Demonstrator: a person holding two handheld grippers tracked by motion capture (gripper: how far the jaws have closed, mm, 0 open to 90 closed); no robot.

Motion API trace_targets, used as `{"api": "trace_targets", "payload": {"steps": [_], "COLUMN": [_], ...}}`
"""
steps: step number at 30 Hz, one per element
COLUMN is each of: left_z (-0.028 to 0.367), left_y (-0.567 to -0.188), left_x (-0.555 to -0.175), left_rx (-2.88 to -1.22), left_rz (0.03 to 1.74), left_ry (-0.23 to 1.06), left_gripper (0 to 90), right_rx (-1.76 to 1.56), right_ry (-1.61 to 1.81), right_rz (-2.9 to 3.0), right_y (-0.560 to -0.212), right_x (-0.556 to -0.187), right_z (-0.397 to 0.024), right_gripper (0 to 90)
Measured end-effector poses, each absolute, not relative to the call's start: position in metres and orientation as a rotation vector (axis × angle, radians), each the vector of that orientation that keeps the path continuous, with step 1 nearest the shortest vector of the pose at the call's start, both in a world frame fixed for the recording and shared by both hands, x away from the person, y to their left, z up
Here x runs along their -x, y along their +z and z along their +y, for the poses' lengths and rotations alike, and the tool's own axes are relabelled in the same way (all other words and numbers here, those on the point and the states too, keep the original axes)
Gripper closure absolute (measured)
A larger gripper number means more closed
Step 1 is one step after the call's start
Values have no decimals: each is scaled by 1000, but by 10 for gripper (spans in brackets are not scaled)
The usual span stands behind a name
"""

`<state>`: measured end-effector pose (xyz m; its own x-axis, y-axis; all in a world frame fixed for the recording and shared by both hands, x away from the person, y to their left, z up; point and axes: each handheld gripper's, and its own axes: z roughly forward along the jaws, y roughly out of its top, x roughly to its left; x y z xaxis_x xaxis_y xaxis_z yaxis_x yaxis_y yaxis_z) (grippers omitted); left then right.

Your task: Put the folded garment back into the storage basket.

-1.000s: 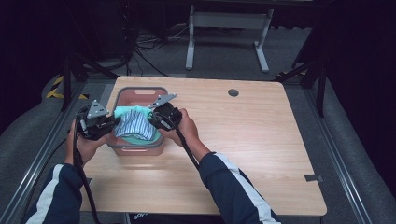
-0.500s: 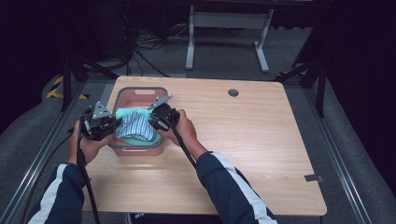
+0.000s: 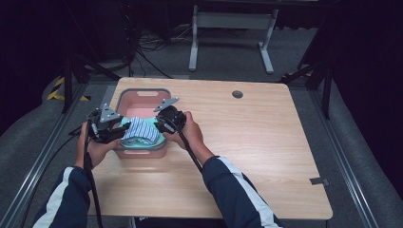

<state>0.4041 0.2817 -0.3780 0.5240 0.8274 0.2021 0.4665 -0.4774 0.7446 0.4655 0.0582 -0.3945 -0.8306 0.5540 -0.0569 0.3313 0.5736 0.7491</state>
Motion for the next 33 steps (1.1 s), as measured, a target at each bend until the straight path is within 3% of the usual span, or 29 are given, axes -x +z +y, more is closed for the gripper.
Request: {"api": "trace_targets", "payload": {"steps": [5,16,26,33], "left_z": [277,260,244,230], "left_y": [-375,-369,-366,-365], "left_x": [-401,-385,-369,-360], "left_rx": [-2092,-2066,-2064,-2064], "left_rz": [1052,1004,937,894], "left_ry": [730,715,692,671], "left_gripper": [537,530,487,460], "right_rx": [-721,-705,-726,-757], "right_ry": [1127,1091,1068,1039], "right_rz": [2510,2500,2477,2448], "right_y": [-389,-377,-369,-369], "right_x": [-462,-452,-444,-439], "right_z": [53,33,-6,-34], "right_gripper": [685,588,483,472]}}
